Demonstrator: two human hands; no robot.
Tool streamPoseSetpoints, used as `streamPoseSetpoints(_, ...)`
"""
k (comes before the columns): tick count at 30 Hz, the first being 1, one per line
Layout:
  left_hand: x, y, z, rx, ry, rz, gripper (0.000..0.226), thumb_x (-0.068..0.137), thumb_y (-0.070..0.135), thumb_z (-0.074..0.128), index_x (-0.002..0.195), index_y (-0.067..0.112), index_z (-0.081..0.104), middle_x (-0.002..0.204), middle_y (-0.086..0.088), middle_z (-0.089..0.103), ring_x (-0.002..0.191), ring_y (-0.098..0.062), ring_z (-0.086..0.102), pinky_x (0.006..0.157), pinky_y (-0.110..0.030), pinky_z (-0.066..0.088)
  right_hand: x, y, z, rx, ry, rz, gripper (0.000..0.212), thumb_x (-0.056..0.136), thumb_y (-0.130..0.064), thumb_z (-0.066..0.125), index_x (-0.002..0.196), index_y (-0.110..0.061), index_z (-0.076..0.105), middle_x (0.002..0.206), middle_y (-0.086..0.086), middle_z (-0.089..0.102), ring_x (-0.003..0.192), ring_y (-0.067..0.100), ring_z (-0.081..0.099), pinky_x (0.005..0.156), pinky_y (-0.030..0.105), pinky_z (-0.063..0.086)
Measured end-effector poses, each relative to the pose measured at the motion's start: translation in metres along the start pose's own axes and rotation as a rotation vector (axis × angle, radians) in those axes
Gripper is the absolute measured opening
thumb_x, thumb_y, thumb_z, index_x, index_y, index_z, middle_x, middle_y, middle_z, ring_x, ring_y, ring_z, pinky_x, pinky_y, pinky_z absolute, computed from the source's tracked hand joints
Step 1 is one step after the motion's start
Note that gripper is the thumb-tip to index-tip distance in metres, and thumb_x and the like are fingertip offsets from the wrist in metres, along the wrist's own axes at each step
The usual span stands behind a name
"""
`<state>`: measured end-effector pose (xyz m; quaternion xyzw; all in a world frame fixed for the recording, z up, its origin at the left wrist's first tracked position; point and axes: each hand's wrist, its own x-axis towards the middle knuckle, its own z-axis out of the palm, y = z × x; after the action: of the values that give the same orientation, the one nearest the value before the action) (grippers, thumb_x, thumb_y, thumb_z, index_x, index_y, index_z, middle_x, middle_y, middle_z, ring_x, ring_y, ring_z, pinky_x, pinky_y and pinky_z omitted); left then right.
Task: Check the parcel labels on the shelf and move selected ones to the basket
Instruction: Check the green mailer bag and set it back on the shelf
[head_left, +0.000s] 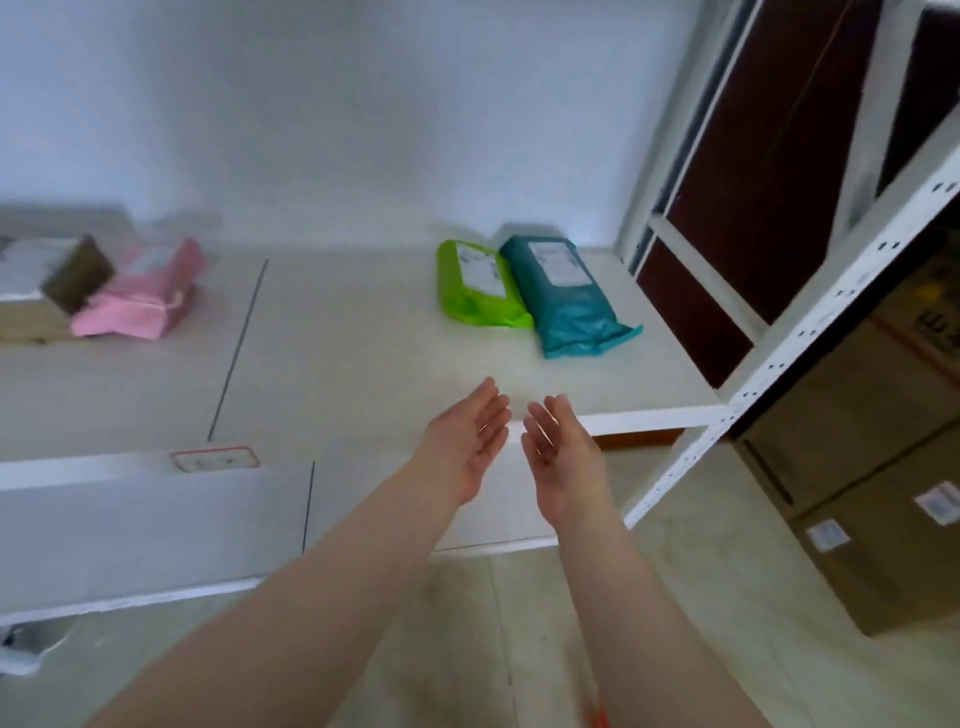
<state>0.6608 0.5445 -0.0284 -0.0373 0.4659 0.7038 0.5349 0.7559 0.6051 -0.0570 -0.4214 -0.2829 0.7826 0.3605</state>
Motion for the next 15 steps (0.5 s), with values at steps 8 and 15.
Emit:
streamPoseSetpoints(8, 0.019, 0.117, -0.068, -0.004, 0.042, 0.062, 0.020, 0.091, 0.027, 0.065, 0.108, 0.016, 0.064, 0.095, 0.003, 0.066, 0.090, -0.007, 0.062, 0.086, -0.023, 0.045, 0.019, 0.027, 0.139, 0.017, -0.032, 0.008, 0.038, 0.094, -0.033, 0.064, 0.124, -0.009, 0.062, 0.117, 0.008, 0.069, 0.099, 0.017, 0.066, 0.079, 0.025, 0.052)
streamPoseSetpoints(15, 0.050, 0.144, -0.074, 0.025, 0.091, 0.049, 0.026, 0.089, 0.028, 0.068, 0.112, 0.017, 0.063, 0.096, 0.002, 0.066, 0.092, -0.009, 0.062, 0.086, -0.024, 0.046, 0.048, 0.022, 0.175, 0.009, 0.067, 0.024, 0.038, 0.091, -0.033, 0.069, 0.120, -0.010, 0.061, 0.103, 0.006, 0.066, 0.095, 0.018, 0.063, 0.080, 0.026, 0.052)
